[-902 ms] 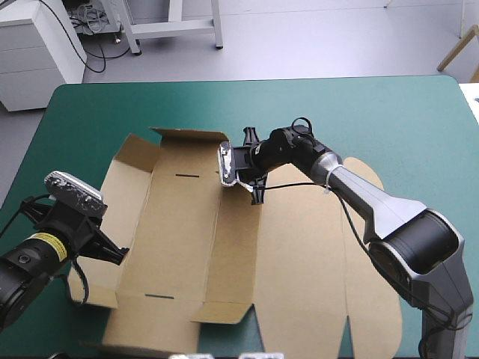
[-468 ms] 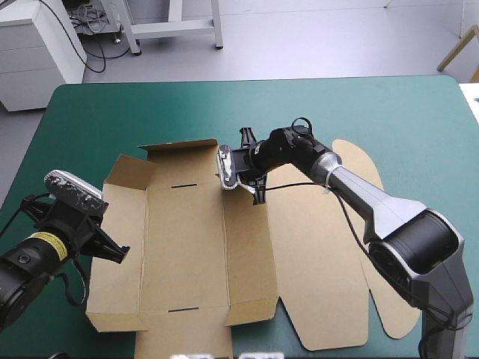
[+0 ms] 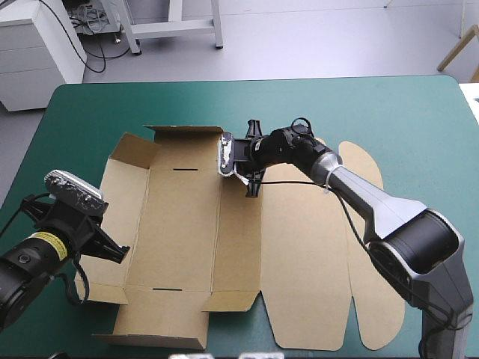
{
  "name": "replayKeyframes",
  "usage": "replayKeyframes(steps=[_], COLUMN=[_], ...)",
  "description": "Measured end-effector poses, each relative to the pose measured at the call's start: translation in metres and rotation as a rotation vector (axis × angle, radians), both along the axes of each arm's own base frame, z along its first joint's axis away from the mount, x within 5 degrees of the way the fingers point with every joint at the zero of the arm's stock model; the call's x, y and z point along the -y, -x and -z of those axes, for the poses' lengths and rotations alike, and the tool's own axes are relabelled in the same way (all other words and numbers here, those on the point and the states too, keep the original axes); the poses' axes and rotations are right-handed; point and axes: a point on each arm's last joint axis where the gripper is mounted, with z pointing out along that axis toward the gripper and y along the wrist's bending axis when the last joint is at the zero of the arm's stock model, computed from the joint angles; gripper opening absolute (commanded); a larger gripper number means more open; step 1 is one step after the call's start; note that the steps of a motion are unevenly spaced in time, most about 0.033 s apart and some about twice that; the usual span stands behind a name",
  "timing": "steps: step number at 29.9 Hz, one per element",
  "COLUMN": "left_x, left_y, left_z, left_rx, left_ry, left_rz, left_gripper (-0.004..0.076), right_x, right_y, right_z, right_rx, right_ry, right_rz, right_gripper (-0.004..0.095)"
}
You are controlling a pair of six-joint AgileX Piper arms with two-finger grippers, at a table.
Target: Fold the box
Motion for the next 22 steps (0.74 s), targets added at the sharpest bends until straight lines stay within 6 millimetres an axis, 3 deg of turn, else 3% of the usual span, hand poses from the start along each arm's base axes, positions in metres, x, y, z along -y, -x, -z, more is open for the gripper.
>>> replayKeyframes(steps=[2,6,8,14,22], left_x=[0.0,0.0,0.0,0.0,0.001], left_y=[0.0,0.0,0.0,0.0,0.001], left_z=[0.0,0.0,0.0,0.0,0.001], left_rx=[0.0,0.0,0.0,-0.004,-0.01], left_ry=[0.0,0.0,0.001,0.009,0.012], left_rz=[0.0,0.0,0.0,-0.001,-0.002], left_gripper=[-0.001,-0.001,-0.001,-0.001,-0.001], right_x=[0.0,0.0,0.0,0.003,0.029], right_y=[0.0,0.0,-0.001,0.003,0.027], right_z=[0.0,-0.001,-0.001,-0.017,-0.078], right_rx=[-0.008,-0.007,-0.01,-0.038,-0.059], right_ry=[-0.004,-0.013,-0.018,-0.099,-0.216], right_rz=[0.008,0.018,0.024,0.121,0.357], right_gripper=[0.0231,0.0624,0.0731,0.0686,0.0473])
